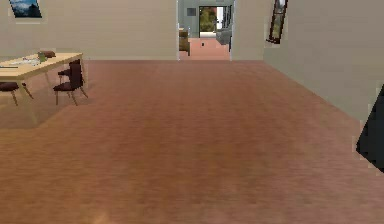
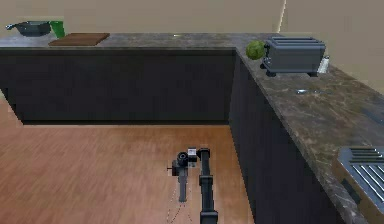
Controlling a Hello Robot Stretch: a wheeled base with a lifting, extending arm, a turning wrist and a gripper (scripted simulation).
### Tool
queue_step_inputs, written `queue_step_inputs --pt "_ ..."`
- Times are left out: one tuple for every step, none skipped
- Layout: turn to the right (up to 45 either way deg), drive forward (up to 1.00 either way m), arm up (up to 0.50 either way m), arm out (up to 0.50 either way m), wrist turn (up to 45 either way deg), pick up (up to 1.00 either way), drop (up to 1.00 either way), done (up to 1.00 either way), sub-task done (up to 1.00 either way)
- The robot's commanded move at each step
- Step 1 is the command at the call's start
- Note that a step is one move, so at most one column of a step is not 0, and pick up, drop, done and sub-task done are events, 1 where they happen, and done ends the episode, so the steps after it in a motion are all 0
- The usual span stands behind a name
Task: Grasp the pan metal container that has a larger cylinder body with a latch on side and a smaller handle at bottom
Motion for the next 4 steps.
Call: queue_step_inputs --pt "0.0 0.0 0.0 0.0 45.0 0.0 0.0 0.0 0.0" --pt "0.0 0.0 0.0 0.0 45.0 0.0 0.0 0.0 0.0" --pt "0.0 0.0 0.0 0.0 45.0 0.0 0.0 0.0 0.0" --pt "0.0 0.0 0.0 0.0 45.0 0.0 0.0 0.0 0.0"
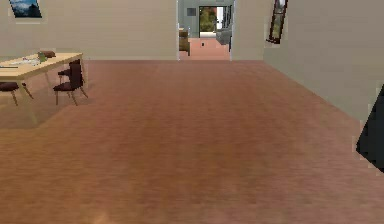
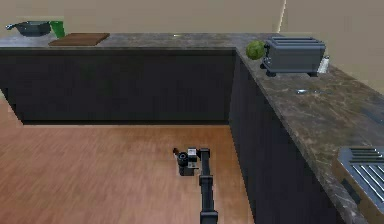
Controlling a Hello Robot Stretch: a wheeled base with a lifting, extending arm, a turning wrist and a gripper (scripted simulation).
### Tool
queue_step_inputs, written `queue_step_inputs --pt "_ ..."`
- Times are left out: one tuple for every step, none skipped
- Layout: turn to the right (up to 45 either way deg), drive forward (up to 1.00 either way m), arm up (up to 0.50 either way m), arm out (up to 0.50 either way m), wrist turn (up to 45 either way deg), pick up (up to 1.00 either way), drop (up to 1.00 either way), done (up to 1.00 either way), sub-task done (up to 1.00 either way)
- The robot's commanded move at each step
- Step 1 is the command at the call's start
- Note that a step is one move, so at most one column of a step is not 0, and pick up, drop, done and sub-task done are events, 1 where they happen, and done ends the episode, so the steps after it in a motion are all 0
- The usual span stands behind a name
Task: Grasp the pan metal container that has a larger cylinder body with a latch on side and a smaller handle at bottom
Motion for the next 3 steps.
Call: queue_step_inputs --pt "0.0 0.0 0.0 0.0 45.0 0.0 0.0 0.0 0.0" --pt "0.0 0.0 0.0 0.0 24.0 0.0 0.0 0.0 0.0" --pt "0.0 0.0 0.0 0.0 -33.0 0.0 0.0 0.0 0.0"
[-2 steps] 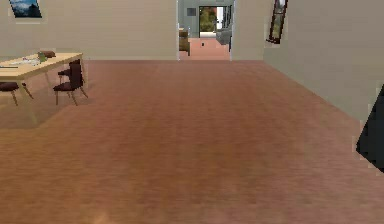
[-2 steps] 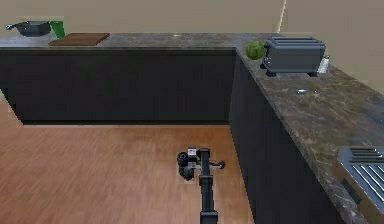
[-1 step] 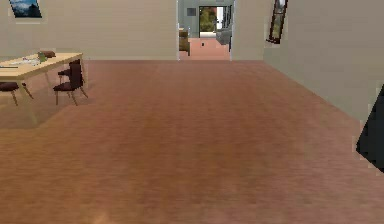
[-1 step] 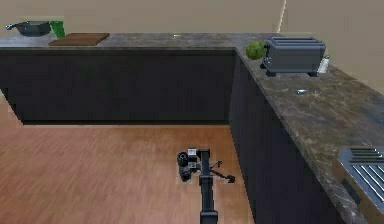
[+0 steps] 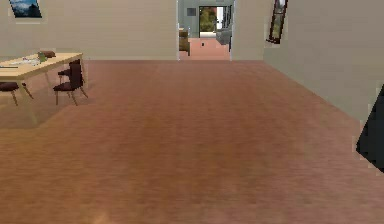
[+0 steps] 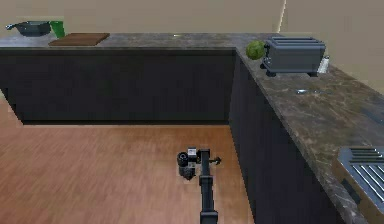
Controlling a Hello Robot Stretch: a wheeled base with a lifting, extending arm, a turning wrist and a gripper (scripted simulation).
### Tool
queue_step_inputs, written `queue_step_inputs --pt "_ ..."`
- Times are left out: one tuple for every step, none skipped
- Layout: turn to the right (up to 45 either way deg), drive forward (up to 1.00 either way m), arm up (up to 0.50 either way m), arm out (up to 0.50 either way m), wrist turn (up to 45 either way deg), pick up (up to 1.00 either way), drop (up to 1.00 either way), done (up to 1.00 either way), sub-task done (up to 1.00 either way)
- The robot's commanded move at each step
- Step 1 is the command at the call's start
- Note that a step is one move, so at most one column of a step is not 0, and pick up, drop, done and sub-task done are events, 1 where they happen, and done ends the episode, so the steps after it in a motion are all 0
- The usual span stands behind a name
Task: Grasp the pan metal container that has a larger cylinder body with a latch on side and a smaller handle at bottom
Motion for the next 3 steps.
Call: queue_step_inputs --pt "0.0 0.0 0.0 -0.1 0.0 0.0 0.0 0.0 0.0" --pt "0.0 0.0 -0.5 0.0 0.0 0.0 0.0 0.0 0.0" --pt "0.0 0.0 -0.12 0.0 0.0 0.0 0.0 0.0 0.0"
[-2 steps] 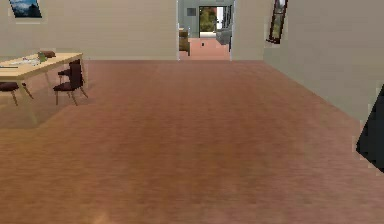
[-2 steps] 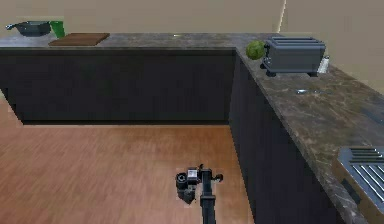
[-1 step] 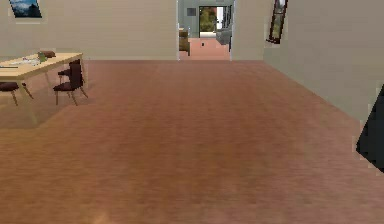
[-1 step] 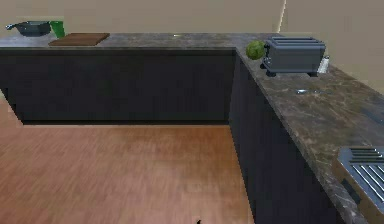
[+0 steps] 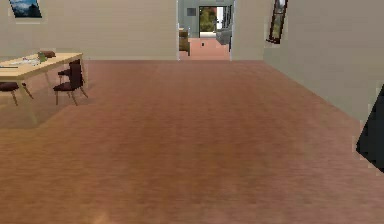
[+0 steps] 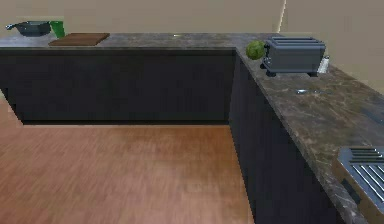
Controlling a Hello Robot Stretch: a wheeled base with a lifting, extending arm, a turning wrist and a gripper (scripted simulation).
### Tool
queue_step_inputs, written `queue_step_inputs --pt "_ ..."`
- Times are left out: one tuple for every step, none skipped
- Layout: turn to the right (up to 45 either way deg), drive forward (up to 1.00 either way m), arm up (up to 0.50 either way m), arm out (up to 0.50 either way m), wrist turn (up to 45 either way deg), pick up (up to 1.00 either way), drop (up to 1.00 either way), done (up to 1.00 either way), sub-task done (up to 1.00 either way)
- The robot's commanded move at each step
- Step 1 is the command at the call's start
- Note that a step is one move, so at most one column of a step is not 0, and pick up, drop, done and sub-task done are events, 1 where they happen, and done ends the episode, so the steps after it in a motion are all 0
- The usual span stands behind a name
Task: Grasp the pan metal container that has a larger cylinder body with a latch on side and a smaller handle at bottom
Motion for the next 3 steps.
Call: queue_step_inputs --pt "0.0 0.0 0.0 0.0 0.0 1.0 0.0 0.0 0.0" --pt "0.0 0.0 0.1 0.0 0.0 0.0 0.0 0.0 0.0" --pt "0.0 0.0 0.0 0.0 0.0 0.0 0.0 1.0 0.0"
